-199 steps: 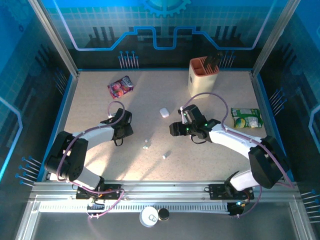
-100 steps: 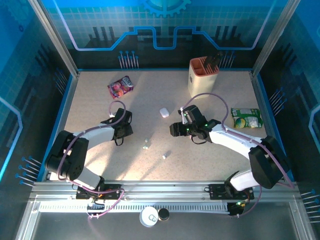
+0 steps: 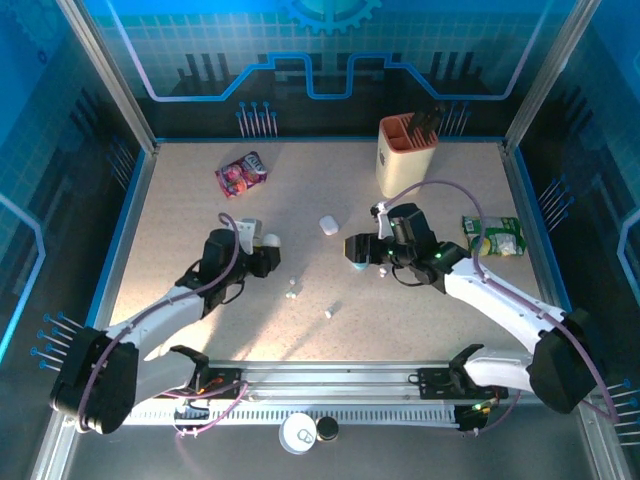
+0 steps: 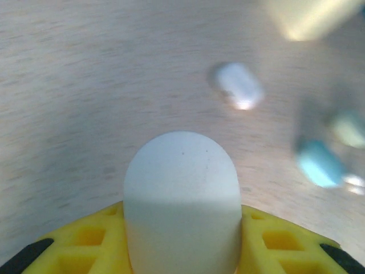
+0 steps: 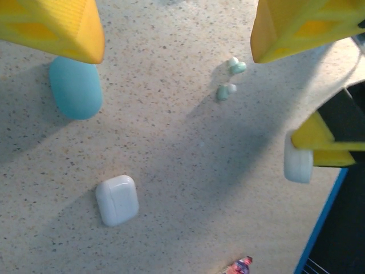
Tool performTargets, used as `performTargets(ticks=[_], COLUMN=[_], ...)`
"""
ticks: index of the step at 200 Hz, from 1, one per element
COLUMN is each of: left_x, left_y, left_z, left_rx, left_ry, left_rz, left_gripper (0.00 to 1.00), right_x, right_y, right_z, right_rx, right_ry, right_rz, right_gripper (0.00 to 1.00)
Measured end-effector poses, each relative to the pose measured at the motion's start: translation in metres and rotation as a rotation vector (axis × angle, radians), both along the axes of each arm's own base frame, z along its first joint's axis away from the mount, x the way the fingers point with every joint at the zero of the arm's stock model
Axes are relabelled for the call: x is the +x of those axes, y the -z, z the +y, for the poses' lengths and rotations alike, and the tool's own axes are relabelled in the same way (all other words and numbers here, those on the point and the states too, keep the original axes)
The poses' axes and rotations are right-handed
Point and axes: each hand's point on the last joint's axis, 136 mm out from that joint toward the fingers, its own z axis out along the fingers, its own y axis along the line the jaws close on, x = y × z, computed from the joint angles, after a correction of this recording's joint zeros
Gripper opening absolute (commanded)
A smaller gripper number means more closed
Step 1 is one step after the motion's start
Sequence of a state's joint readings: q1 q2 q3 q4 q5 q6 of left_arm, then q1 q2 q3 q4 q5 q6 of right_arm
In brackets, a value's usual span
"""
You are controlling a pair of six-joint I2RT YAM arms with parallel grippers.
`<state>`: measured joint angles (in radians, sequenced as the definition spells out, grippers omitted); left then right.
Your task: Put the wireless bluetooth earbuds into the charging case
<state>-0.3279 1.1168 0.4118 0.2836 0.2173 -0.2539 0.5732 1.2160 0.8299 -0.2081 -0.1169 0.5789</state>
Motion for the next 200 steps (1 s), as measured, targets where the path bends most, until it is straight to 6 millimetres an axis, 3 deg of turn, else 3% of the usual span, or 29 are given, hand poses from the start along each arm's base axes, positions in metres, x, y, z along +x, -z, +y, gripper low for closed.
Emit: performTargets(ticks=[41, 75, 137, 173, 200], left_x=[-0.037, -0.059, -0.066, -0.066, -0.066], left_y=[-0.024, -0.031, -0.032, -0.034, -0.027], left_z=[-0.057, -0.086, -0.105, -0.107, -0.107], left_rx=[-0.002, 0.064, 0.118, 0.128, 0.142], left_ry=[0.346, 0.508, 0.604, 0.616, 0.621], left_rz=[-0.226, -0.362, -0.455, -0.475, -0.455], left_gripper=[0.32, 0.28, 0.29, 0.29, 0.29], right_x=[-0.006, -0.014, -0.029, -0.037, -0.038], right_y=[-0.007, -0.017, -0.007, -0.001, 0.003], right_z=[0.010, 0.027, 0.049, 0.057, 0.062], right_rx=[0.102, 0.202, 0.259, 0.261, 0.255], right_ry=[-0.032, -0.102, -0.205, -0.245, -0.261], right_rz=[0.060, 0.095, 0.194, 0.226, 0.241], right_gripper=[0.68, 0.68, 0.68, 0.56, 0.52])
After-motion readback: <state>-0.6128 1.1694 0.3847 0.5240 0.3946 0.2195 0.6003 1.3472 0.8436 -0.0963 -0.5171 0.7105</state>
